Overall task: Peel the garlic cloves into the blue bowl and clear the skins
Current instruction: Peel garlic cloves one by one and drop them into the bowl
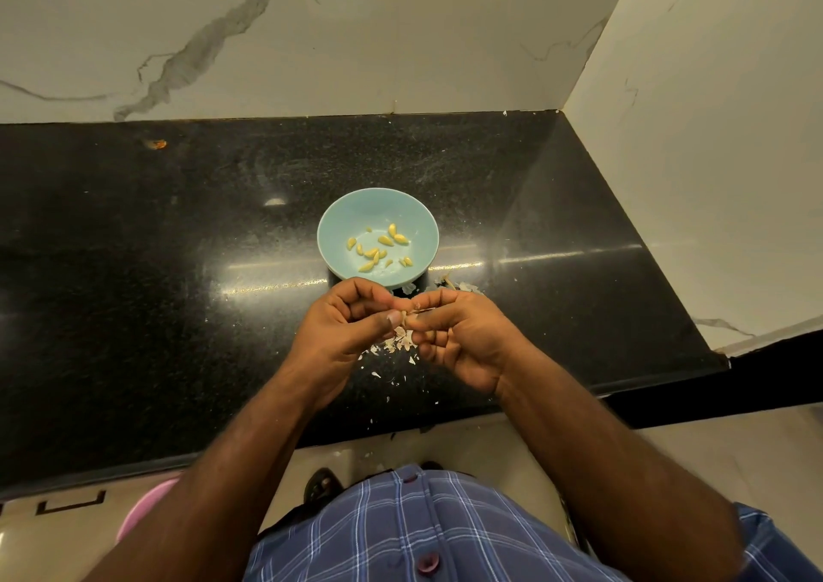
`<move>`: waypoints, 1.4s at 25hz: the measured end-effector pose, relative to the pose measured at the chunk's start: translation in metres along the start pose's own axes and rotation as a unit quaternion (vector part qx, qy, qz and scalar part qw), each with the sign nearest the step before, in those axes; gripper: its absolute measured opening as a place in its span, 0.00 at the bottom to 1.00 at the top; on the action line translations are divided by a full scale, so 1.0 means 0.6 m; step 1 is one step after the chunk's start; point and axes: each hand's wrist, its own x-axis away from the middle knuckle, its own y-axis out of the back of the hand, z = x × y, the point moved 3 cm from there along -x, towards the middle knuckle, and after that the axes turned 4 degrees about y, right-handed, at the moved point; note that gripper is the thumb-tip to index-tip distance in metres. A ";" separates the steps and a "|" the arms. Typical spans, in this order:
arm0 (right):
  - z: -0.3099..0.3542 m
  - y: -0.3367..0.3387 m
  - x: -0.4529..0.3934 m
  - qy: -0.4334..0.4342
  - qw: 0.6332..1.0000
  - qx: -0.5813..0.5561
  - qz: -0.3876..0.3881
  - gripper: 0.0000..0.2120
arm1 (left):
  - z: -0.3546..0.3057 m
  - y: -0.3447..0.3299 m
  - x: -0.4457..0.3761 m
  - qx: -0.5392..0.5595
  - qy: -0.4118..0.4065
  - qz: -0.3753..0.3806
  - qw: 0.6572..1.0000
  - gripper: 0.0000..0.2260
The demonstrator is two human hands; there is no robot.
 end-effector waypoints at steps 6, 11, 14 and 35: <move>0.006 -0.004 0.003 0.092 0.995 0.001 -0.038 0.09 | -0.002 -0.002 0.001 -0.024 -0.002 -0.029 0.999 0.11; 0.002 -0.002 0.001 0.150 0.986 0.061 -0.044 0.06 | 0.004 -0.001 -0.002 -0.016 0.012 -0.053 0.998 0.09; 0.001 -0.002 0.000 0.210 0.967 0.128 -0.062 0.06 | 0.008 0.000 -0.004 -0.009 0.022 -0.070 0.997 0.09; 0.009 0.026 -0.009 0.233 0.898 0.357 -0.113 0.07 | 0.012 0.002 -0.003 0.002 0.080 -0.094 0.992 0.08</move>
